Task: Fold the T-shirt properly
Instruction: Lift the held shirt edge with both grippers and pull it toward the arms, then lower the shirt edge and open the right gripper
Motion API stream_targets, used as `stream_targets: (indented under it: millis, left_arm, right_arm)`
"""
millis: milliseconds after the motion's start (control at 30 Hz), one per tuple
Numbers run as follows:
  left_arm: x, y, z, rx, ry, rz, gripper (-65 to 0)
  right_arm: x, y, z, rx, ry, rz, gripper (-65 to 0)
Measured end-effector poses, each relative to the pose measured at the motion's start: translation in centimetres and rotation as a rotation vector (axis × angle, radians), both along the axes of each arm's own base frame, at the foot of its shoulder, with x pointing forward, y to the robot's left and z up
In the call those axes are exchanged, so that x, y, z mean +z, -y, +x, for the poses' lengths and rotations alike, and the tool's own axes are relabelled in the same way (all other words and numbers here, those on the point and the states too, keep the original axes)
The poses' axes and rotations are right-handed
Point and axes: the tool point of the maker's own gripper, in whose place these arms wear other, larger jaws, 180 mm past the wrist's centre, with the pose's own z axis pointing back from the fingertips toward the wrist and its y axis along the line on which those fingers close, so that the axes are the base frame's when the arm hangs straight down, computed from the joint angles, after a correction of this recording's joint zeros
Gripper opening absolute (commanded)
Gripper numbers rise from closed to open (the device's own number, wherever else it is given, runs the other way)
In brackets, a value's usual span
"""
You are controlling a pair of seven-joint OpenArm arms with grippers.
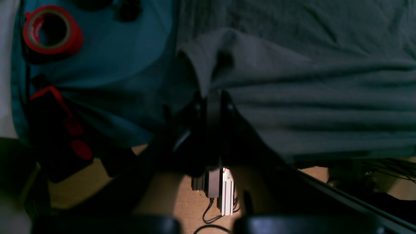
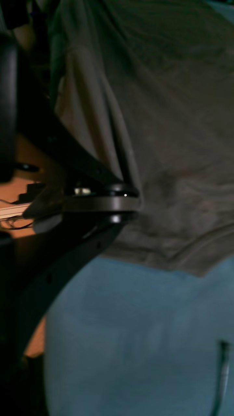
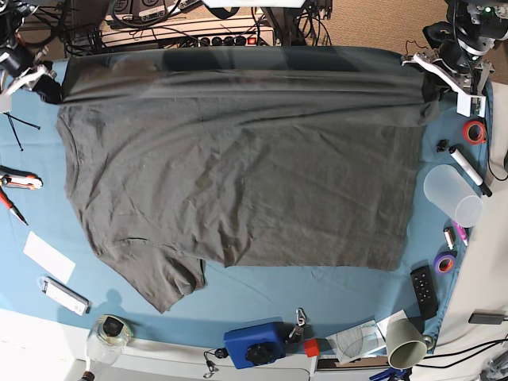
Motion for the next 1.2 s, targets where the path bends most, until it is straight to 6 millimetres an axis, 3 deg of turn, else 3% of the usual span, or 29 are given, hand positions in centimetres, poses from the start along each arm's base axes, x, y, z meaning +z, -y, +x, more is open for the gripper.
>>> stream_targets:
  millis: [200, 533, 633, 767, 900, 1033, 1200]
  left_arm:
    - [-0.7, 0.1, -1.1, -0.004, -0.052, -0.002, -65.0]
    - [0.4, -0.2, 1.0, 0.012, 0.049, -0.008, -65.0]
    - [-0.3, -0.6, 1.9, 0.027, 0.057, -0.022, -65.0]
    - [-2.0, -1.2, 1.6, 0.055, 0.016, -0.047, -65.0]
    - [-2.1, -2.0, 1.9, 0.082, 0.013, -0.019, -65.0]
    - [-2.0, -1.7, 2.1, 0.069, 0.020, -0.028, -65.0]
    - [-3.3, 1.2, 2.4, -0.020, -0.017, -0.027, -65.0]
  right_arm:
    - [-0.3, 0.2, -0.2, -0.002, -0.020, -0.011, -65.0]
    - [0.1, 0.4, 0.5, -0.014, 0.006, -0.020, -65.0]
    - [0.3, 0.6, 1.3, -0.019, 0.024, -0.030, -65.0]
    - [0.8, 0.8, 2.5, -0.033, 0.049, -0.036, -65.0]
    - [0.6, 1.5, 2.9, -0.055, 0.025, -0.068, -65.0]
    - [-0.3, 0.3, 3.6, -0.017, 0.010, -0.068, -65.0]
    - [-0.4, 0.2, 3.9, -0.028, 0.012, -0.065, -65.0]
